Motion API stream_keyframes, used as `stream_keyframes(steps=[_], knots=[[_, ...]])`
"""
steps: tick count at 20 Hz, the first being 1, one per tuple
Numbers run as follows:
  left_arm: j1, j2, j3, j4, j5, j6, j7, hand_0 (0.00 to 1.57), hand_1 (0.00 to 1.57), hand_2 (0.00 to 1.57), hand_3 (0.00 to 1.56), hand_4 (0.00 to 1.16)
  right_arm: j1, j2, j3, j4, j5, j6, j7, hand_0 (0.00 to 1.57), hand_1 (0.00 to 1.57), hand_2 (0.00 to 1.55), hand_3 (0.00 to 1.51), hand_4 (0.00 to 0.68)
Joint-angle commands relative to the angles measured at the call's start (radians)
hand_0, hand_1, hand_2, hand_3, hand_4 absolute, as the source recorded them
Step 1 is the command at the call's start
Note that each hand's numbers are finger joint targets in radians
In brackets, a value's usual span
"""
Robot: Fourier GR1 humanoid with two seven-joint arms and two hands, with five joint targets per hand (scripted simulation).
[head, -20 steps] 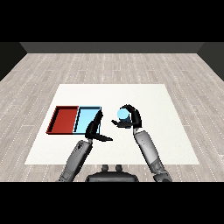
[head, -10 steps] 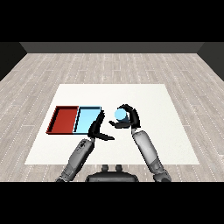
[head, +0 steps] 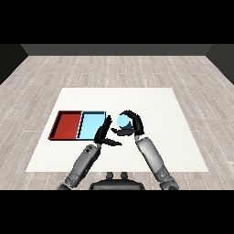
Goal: Pick the blue can and put it in the blue box
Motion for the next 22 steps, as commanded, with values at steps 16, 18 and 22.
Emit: stream_keyframes(steps=[16, 18, 22], knots=[[-0.106, 0.000, -0.046, 0.177, 0.101, 0.017, -0.134, 0.00, 0.00, 0.00, 0.00, 0.00, -0.013, 0.000, 0.076, 0.072, -0.118, -0.051, -0.091, 1.45, 1.45, 1.46, 1.39, 0.613], [-0.044, 0.000, -0.081, 0.088, 0.091, 0.040, -0.100, 0.00, 0.00, 0.00, 0.00, 0.00, -0.125, 0.000, 0.054, 0.156, -0.188, -0.063, -0.095, 1.45, 1.45, 1.45, 1.38, 0.602], [-0.076, 0.000, -0.166, 0.067, 0.145, 0.108, -0.088, 0.00, 0.00, 0.00, 0.00, 0.00, -0.089, 0.000, 0.100, 0.066, -0.198, -0.107, -0.040, 1.46, 1.46, 1.46, 1.39, 0.599]])
